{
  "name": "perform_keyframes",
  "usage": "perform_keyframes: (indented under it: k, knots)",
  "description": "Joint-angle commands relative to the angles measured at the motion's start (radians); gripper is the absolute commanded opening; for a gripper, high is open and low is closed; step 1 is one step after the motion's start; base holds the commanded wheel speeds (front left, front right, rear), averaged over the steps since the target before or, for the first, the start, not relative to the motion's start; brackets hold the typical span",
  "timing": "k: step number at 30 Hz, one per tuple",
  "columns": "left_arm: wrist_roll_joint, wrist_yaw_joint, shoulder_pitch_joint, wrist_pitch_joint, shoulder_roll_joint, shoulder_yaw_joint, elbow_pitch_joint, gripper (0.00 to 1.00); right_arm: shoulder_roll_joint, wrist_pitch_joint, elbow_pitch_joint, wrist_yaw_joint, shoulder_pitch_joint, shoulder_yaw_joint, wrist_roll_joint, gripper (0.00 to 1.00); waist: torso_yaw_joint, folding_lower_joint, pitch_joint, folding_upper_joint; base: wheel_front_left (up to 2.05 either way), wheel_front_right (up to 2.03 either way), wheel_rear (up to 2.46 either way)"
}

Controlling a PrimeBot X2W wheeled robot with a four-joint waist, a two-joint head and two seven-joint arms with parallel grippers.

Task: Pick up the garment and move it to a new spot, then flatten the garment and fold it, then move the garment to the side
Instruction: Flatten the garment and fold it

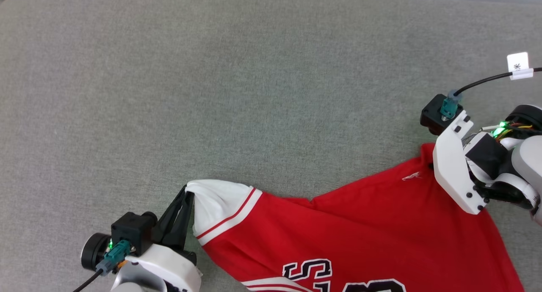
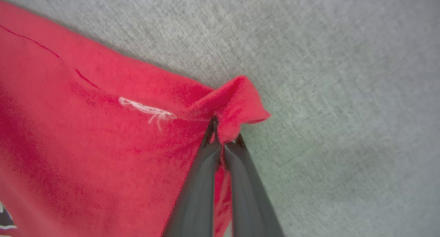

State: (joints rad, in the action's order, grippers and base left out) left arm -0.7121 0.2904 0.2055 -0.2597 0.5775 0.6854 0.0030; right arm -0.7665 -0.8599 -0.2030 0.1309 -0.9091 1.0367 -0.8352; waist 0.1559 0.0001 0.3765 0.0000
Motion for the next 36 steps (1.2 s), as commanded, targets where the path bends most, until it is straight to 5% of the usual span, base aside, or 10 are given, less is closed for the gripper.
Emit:
perform_keyframes:
  k: [1, 12, 21, 28, 36]
  knots:
    - [-0.003, 0.000, -0.018, -0.006, 0.000, -0.004, 0.008, 0.00, 0.006, 0.052, -0.006, 0.000, -0.002, 0.015, 0.002, 0.00, -0.017, -0.0001, -0.044, 0.0000, 0.00, 0.00, 0.00]
    - [0.020, 0.004, -0.002, 0.009, 0.056, -0.018, -0.009, 0.00, -0.008, 0.408, 0.021, -0.001, 0.070, -0.111, -0.005, 0.00, -0.084, -0.0001, -0.207, 0.0000, 0.00, 0.00, 0.00]
    - [0.076, -0.026, 0.200, 0.067, 0.121, -0.060, -0.038, 0.00, 0.047, 0.517, 0.030, -0.001, 0.087, -0.272, 0.111, 0.00, -0.134, -0.0001, -0.226, 0.0000, 0.00, 0.00, 0.00]
    - [0.141, -0.106, 0.503, 0.182, 0.157, -0.077, -0.037, 0.00, 0.141, 0.526, -0.005, -0.001, -0.023, -0.411, 0.234, 0.00, -0.160, -0.0001, -0.165, 0.0000, 0.00, 0.00, 0.00]
    - [0.212, -0.221, 0.905, 0.300, 0.116, -0.069, 0.077, 0.00, 0.244, 0.514, -0.072, -0.001, -0.267, -0.519, 0.348, 0.00, -0.162, -0.0001, -0.043, 0.0000, 0.00, 0.00, 0.00]
